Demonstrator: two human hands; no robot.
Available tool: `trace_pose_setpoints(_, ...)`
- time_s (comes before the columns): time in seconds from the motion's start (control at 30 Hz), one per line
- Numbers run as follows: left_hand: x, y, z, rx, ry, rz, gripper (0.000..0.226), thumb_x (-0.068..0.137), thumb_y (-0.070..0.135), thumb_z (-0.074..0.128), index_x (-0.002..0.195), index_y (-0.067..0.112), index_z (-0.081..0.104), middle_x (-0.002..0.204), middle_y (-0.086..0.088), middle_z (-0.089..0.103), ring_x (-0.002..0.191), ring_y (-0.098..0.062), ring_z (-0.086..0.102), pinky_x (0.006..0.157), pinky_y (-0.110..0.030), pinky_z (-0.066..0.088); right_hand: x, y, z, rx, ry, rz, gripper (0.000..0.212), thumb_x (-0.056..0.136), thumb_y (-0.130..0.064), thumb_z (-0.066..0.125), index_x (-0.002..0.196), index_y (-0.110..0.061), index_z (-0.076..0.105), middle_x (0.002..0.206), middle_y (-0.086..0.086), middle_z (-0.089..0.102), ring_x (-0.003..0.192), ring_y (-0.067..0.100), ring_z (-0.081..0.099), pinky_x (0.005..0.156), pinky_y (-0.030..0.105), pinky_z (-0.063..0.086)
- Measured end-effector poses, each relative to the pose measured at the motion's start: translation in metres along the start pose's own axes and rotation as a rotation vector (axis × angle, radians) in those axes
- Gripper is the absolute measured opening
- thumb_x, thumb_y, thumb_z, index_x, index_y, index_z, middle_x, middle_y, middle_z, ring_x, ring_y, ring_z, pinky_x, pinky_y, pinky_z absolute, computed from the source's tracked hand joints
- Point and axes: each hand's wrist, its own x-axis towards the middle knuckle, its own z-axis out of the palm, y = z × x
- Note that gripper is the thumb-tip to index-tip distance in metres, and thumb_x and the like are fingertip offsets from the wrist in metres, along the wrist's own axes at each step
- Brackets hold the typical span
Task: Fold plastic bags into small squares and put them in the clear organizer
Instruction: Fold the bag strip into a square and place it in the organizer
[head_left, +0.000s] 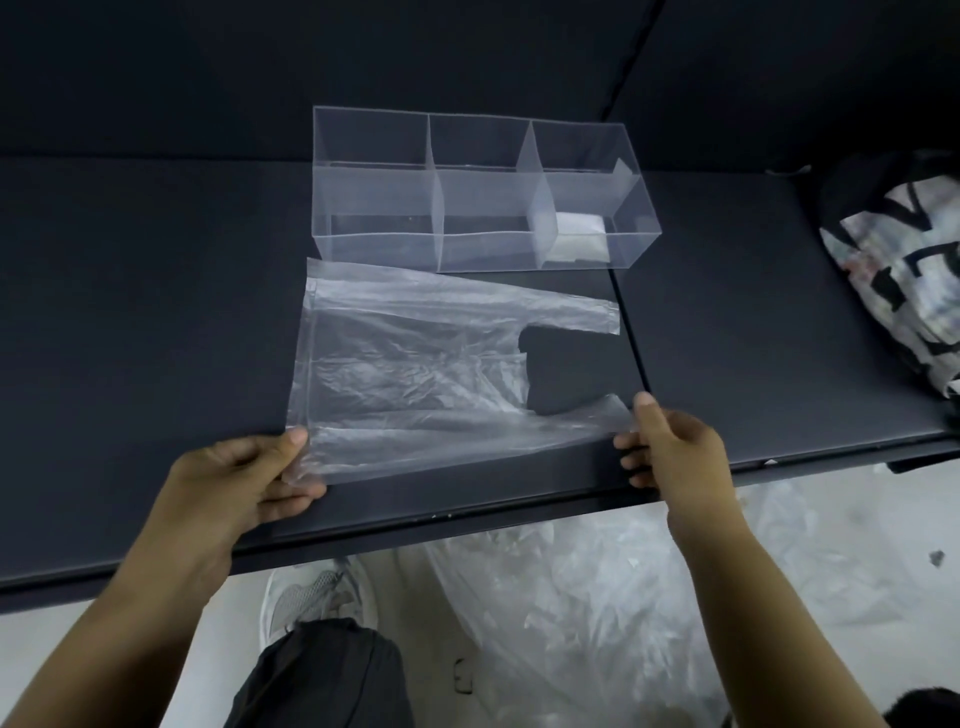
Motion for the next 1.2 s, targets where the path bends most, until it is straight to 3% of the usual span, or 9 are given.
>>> trace_pose_setpoints(0.27, 0.002, -0.002, 0.001, 0.004, 0.028, -0.005, 0.021, 0.076, 0.026, 0.074, 0.08, 0.005, 0.07, 0.069, -0.01, 0.073, 0.063, -0.024, 0.072, 0.049, -0.018, 0.053, 0.011, -0.013, 0.004, 0.362, 0.07, 0.064, 0.022, 0.08, -0.004, 0.074, 0.081, -0.019, 0.059, 0.075, -0.001, 0.062, 0.063, 0.008, 0.06, 0.051, 0.014, 0.05)
trace_pose_setpoints(0.43, 0.0, -0.009, 0.003, 0.164, -0.01, 0.028, 0.024, 0.086, 0.026, 0.068, 0.076, 0.004, 0.067, 0.066, -0.014, 0.071, 0.056, -0.023, 0.07, 0.045, -0.019, 0.051, 0.006, 0.011, -0.002, 0.161, 0.266, -0.044, 0.018, 0.083, -0.008, 0.073, 0.08, -0.019, 0.059, 0.071, -0.003, 0.061, 0.065, 0.012, 0.059, 0.06, 0.018, 0.053)
trace_pose_setpoints(0.6, -0.017, -0.002, 0.003, 0.827, -0.087, 0.121, 0.036, 0.081, 0.048, 0.068, 0.062, 0.017, 0.064, 0.053, -0.001, 0.066, 0.047, -0.016, 0.064, 0.048, -0.027, 0.048, -0.001, 0.023, -0.004, -0.303, 0.413, -0.163, 0.011, 0.087, -0.006, 0.061, 0.088, -0.016, 0.057, 0.088, 0.005, 0.058, 0.08, 0.024, 0.053, 0.073, 0.033, 0.042)
trace_pose_setpoints(0.7, -0.023, 0.005, 0.002, 1.218, 0.173, 0.42, 0.039, 0.077, 0.059, 0.063, 0.057, 0.027, 0.053, 0.047, 0.005, 0.053, 0.047, -0.011, 0.052, 0.045, -0.024, 0.033, -0.014, 0.011, 0.011, -0.518, 0.562, -0.369, 0.029, 0.08, 0.003, 0.06, 0.107, -0.007, 0.061, 0.112, 0.021, 0.052, 0.102, 0.041, 0.047, 0.085, 0.046, 0.038)
trace_pose_setpoints(0.83, -0.016, 0.005, 0.035, 0.944, 0.268, 1.018, 0.006, 0.088, 0.008, 0.064, 0.094, 0.007, 0.067, 0.092, -0.008, 0.065, 0.08, -0.025, 0.061, 0.071, -0.03, 0.051, -0.055, -0.016, 0.081, -0.471, 0.039, -0.748, 0.049, 0.082, 0.007, 0.047, 0.125, -0.015, 0.057, 0.138, 0.007, 0.046, 0.128, 0.022, 0.042, 0.109, 0.031, 0.032)
trace_pose_setpoints(0.9, 0.0, -0.001, 0.051, 1.058, 0.159, 1.018, 0.036, 0.09, 0.001, 0.059, 0.126, -0.003, 0.058, 0.129, -0.023, 0.057, 0.12, -0.036, 0.054, 0.106, -0.041, 0.038, -0.07, -0.024, 0.126, -0.511, -0.235, -0.906, 0.051, 0.087, 0.003, 0.045, 0.136, -0.012, 0.051, 0.146, 0.006, 0.044, 0.137, 0.019, 0.036, 0.117, 0.029, 0.022)
trace_pose_setpoints(0.97, 0.016, -0.01, 0.053, 1.317, 0.028, 0.892, 0.061, 0.098, 0.022, 0.043, 0.15, 0.002, 0.018, 0.158, -0.018, 0.017, 0.147, -0.03, 0.014, 0.12, -0.043, 0.008, -0.073, -0.023, 0.157, -0.62, -0.389, -0.999, 0.048, 0.097, -0.016, 0.041, 0.144, -0.009, 0.04, 0.152, 0.009, 0.036, 0.144, 0.02, 0.026, 0.12, 0.035, 0.016)
trace_pose_setpoints(1.03, 0.028, -0.018, 0.046, 1.472, 0.008, 0.834, 0.069, 0.095, 0.046, 0.011, 0.149, 0.009, -0.013, 0.159, -0.009, -0.014, 0.147, -0.022, -0.013, 0.12, -0.042, -0.007, -0.061, -0.015, 0.164, -0.818, -0.427, -1.005, 0.058, 0.1, -0.041, 0.029, 0.151, -0.014, 0.025, 0.159, 0.006, 0.021, 0.148, 0.018, 0.011, 0.121, 0.039, 0.004)
trace_pose_setpoints(1.2, 0.03, -0.019, 0.044, 1.483, 0.041, 0.813, 0.082, 0.091, 0.061, 0.004, 0.152, 0.007, 0.004, 0.16, -0.008, 0.001, 0.148, -0.02, -0.002, 0.12, -0.043, 0.001, -0.005, 0.007, 0.108, -1.165, -0.232, -0.92, 0.077, 0.09, -0.068, 0.0, 0.153, -0.025, -0.002, 0.161, -0.001, -0.007, 0.148, 0.016, -0.011, 0.12, 0.04, -0.007)
